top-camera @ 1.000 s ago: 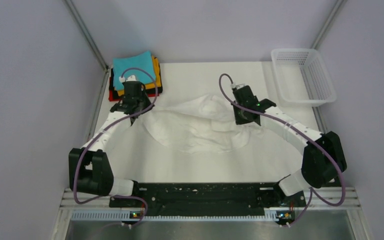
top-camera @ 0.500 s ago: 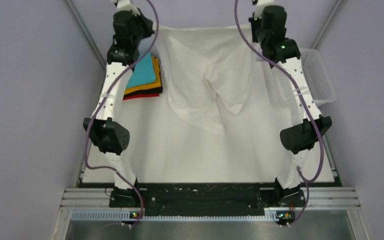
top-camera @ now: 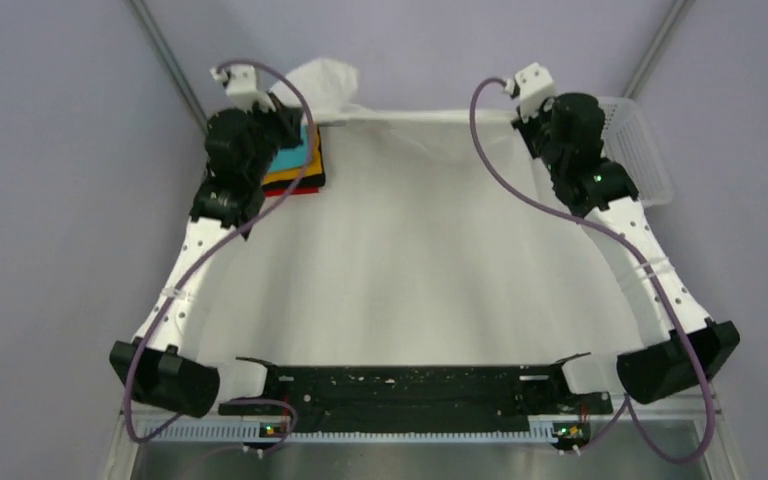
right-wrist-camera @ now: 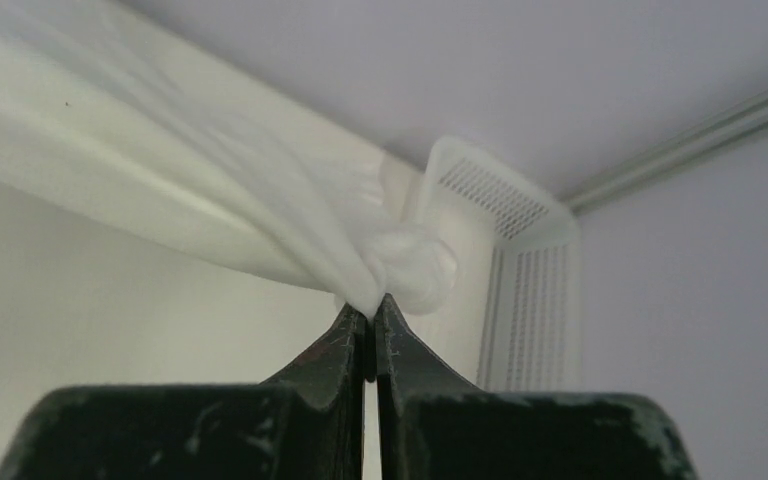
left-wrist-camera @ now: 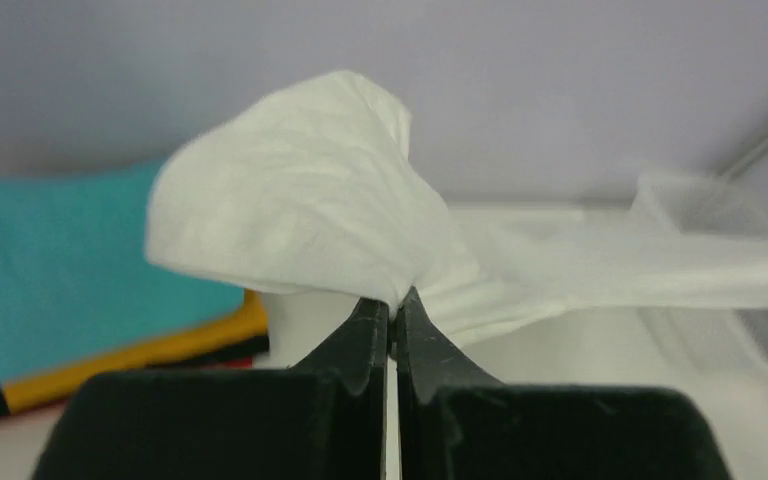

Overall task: Fold and stack the t-shirts
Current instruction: Flatten out the tshirt

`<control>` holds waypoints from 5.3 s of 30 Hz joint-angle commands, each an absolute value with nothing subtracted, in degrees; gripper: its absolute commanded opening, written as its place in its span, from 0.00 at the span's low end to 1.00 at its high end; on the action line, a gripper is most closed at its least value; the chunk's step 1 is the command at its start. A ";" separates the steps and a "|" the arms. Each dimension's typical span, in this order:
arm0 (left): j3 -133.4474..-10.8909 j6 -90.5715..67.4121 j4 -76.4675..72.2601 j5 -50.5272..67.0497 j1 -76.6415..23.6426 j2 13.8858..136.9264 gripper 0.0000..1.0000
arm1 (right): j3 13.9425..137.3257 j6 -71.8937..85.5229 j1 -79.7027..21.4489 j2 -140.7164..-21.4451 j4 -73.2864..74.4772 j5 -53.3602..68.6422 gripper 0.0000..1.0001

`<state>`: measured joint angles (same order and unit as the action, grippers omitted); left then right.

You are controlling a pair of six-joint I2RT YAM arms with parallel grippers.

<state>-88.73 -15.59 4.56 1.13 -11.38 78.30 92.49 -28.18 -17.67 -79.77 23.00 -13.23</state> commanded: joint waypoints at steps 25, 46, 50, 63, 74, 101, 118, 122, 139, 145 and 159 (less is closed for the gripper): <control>-44.79 -37.33 31.15 -1.37 -23.55 49.16 0.99 | 58.94 23.62 -36.03 -65.53 39.96 -13.51 0.99; -51.46 -42.17 9.25 1.57 -21.36 93.23 0.99 | 50.32 34.90 -21.46 -93.30 23.21 -4.09 0.99; -46.74 -43.69 10.88 2.95 -21.60 89.87 0.99 | 48.13 35.35 -16.16 -93.59 23.29 -2.62 0.99; -34.65 -55.33 29.31 12.65 -39.99 69.83 0.99 | 38.59 35.57 2.27 -83.73 33.05 2.06 0.99; -46.53 -51.36 33.63 -12.31 -35.60 64.41 0.99 | 49.55 27.69 -6.34 -70.41 35.29 -3.44 0.99; -49.56 -39.77 21.77 -10.32 -23.98 92.85 0.27 | 49.70 28.69 -17.23 -87.63 23.01 -3.27 0.99; -44.66 -67.37 52.72 -18.61 -26.63 77.31 0.00 | 48.93 29.01 -16.44 -91.55 23.65 -3.86 0.99; -44.02 -73.49 57.37 -17.07 -29.96 74.92 0.00 | 49.31 27.81 -16.48 -91.12 23.77 -3.26 0.99; -66.28 -50.26 38.17 -20.04 -28.84 82.40 0.99 | 60.86 22.58 -16.14 -86.85 23.98 -0.73 0.99; -74.18 -40.78 23.73 -9.25 -21.84 96.13 0.99 | 66.91 19.70 -14.25 -91.07 24.35 -4.62 0.99; -93.76 -32.45 18.13 -0.29 -15.68 119.88 0.99 | 87.37 16.46 -7.56 -113.30 26.38 -9.26 0.99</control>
